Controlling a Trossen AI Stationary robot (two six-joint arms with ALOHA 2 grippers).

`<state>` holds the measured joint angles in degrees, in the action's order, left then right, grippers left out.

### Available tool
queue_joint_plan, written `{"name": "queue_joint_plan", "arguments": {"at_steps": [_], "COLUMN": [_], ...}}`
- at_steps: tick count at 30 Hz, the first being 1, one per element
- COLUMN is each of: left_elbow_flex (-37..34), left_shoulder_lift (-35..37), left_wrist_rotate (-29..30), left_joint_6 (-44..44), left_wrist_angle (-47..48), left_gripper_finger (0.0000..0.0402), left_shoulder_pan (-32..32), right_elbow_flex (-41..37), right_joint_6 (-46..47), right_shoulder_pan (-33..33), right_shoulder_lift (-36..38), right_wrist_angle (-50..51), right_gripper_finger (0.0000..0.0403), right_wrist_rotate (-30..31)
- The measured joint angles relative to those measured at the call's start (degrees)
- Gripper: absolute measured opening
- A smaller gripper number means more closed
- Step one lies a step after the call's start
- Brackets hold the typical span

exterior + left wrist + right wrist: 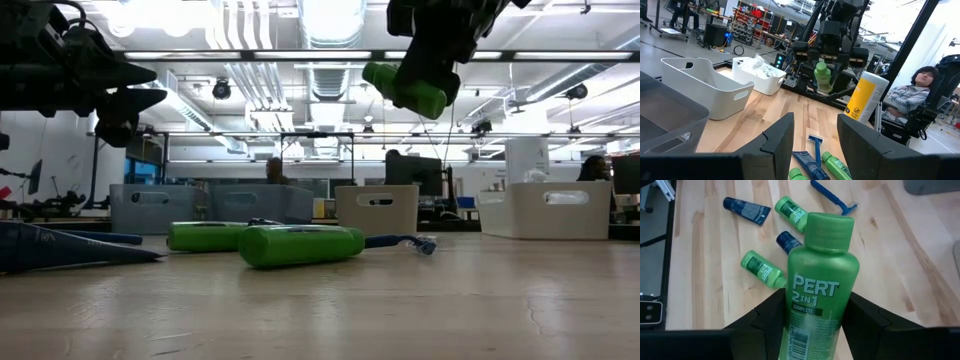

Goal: Pick & Place Travel size toiletries
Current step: Put the green shampoo into the gray bin

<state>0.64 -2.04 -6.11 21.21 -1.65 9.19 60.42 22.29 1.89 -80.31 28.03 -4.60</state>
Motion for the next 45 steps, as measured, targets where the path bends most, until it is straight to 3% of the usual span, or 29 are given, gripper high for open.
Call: {"name": "queue_joint_plan", "arguments": {"at_steps": [17, 23, 31, 38, 45], "left_elbow_flex": [0.0, 0.0, 0.0, 0.0, 0.0], "left_shoulder_lift": [0.0, 0.0, 0.0, 0.0, 0.0], "left_wrist_rotate": [0.0, 0.0, 0.0, 0.0, 0.0], "left_joint_6": [0.0, 0.0, 0.0, 0.0, 0.0], "left_wrist_angle": [0.0, 0.0, 0.0, 0.0, 0.0], "left_gripper_finger": [0.0156, 0.0156, 0.0156, 0.0156, 0.0156], "left_shoulder_pan": [0.1, 0.1, 0.0, 0.0, 0.0], "right_elbow_flex": [0.0, 0.0, 0.0, 1.3, 9.2], "right_joint_6": [-4.8, -9.1, -16.3, -18.0, -20.3], "right_shoulder_pan": [-6.1, -11.2, -21.6, -28.7, -34.2], "right_shoulder_lift": [0.0, -0.4, -1.4, -6.3, -15.4], "right_wrist_angle": [-2.1, -3.9, -7.6, -12.5, -11.2], "right_gripper_finger": [0.0159, 0.0169, 0.0153, 0.0169, 0.0176], "right_wrist_rotate": [-0.1, -0.1, 0.1, 0.2, 0.2]}}
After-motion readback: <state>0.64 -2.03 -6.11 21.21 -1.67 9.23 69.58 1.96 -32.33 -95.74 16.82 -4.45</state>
